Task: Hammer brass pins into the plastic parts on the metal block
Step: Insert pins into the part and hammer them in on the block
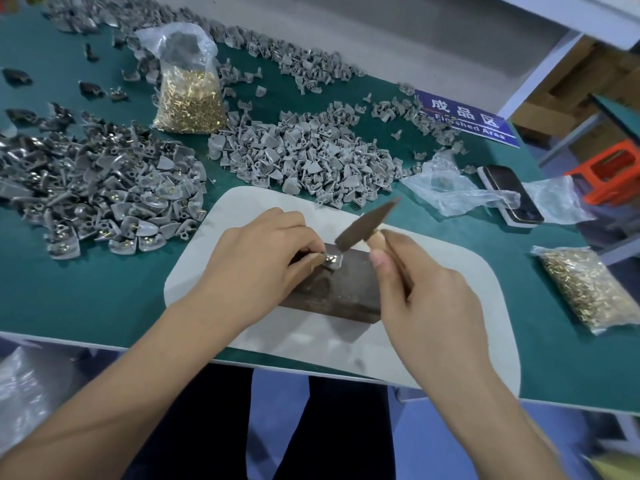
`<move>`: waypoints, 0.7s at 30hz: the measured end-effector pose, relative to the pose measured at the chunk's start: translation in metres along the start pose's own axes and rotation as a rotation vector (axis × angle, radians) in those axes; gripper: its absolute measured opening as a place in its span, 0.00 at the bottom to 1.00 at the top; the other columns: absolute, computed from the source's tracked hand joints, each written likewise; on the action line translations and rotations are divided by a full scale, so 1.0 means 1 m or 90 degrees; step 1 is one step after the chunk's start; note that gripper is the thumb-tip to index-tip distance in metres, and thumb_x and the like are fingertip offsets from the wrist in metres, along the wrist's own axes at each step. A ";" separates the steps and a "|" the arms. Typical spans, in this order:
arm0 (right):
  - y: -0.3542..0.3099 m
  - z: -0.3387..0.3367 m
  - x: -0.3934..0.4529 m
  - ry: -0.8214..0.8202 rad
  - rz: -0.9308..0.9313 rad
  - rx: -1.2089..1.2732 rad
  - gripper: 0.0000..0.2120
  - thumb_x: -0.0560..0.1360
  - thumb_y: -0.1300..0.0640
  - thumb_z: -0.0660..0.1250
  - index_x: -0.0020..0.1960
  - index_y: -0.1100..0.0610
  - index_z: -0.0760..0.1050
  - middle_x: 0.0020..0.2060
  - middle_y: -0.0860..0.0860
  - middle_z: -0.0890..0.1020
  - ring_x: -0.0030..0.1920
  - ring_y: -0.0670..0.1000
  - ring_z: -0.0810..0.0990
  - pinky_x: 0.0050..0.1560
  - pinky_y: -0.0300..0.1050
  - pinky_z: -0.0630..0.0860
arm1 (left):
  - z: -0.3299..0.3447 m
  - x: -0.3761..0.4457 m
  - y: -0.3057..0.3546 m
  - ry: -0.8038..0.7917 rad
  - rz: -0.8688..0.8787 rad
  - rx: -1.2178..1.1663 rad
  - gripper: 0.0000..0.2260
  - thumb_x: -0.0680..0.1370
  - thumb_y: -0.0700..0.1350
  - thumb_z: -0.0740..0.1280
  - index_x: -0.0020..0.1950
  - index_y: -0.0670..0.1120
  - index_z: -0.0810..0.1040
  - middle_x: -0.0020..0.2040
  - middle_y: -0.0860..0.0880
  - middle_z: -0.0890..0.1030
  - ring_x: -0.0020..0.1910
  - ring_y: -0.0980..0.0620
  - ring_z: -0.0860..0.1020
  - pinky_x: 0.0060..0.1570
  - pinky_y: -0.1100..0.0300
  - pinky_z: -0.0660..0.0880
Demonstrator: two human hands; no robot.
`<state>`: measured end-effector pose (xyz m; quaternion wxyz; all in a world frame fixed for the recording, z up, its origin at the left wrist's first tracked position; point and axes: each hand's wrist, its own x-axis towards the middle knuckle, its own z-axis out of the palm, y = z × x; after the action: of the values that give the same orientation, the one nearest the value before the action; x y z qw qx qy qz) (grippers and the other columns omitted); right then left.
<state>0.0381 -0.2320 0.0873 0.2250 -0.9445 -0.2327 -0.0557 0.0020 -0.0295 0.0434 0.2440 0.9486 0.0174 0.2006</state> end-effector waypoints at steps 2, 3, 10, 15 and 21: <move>0.001 -0.001 0.000 -0.002 0.010 0.003 0.15 0.82 0.38 0.51 0.63 0.39 0.70 0.39 0.49 0.84 0.42 0.62 0.80 0.39 0.55 0.78 | 0.001 0.000 -0.001 -0.009 -0.004 -0.005 0.03 0.78 0.55 0.69 0.48 0.58 0.82 0.45 0.59 0.77 0.51 0.56 0.72 0.35 0.57 0.68; 0.001 0.000 0.000 -0.019 0.007 -0.012 0.14 0.81 0.38 0.51 0.62 0.38 0.70 0.39 0.49 0.84 0.43 0.63 0.81 0.40 0.55 0.78 | 0.001 -0.001 -0.001 -0.010 -0.005 -0.004 0.03 0.78 0.55 0.69 0.49 0.58 0.82 0.46 0.59 0.77 0.52 0.56 0.72 0.36 0.56 0.70; 0.003 0.004 -0.001 0.003 -0.004 0.002 0.16 0.80 0.37 0.52 0.64 0.38 0.71 0.39 0.49 0.84 0.42 0.62 0.81 0.40 0.55 0.78 | 0.001 0.000 0.000 -0.010 -0.008 -0.003 0.03 0.78 0.54 0.69 0.49 0.59 0.82 0.45 0.59 0.77 0.52 0.55 0.73 0.37 0.53 0.73; 0.004 0.002 -0.003 0.017 -0.003 0.009 0.16 0.81 0.37 0.54 0.65 0.36 0.72 0.42 0.47 0.86 0.45 0.59 0.82 0.40 0.51 0.78 | 0.001 0.001 0.003 -0.025 -0.003 -0.007 0.05 0.79 0.56 0.68 0.51 0.58 0.82 0.45 0.59 0.75 0.52 0.57 0.71 0.38 0.56 0.70; 0.007 -0.006 0.002 0.027 0.022 -0.005 0.15 0.81 0.34 0.53 0.65 0.33 0.70 0.41 0.46 0.84 0.46 0.61 0.81 0.42 0.53 0.77 | 0.002 0.000 -0.001 -0.031 -0.006 -0.004 0.05 0.80 0.56 0.67 0.52 0.58 0.82 0.47 0.58 0.76 0.53 0.57 0.71 0.40 0.56 0.71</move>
<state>0.0431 -0.2398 0.0903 0.2268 -0.9480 -0.2112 -0.0728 0.0033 -0.0294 0.0415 0.2480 0.9524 0.0152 0.1765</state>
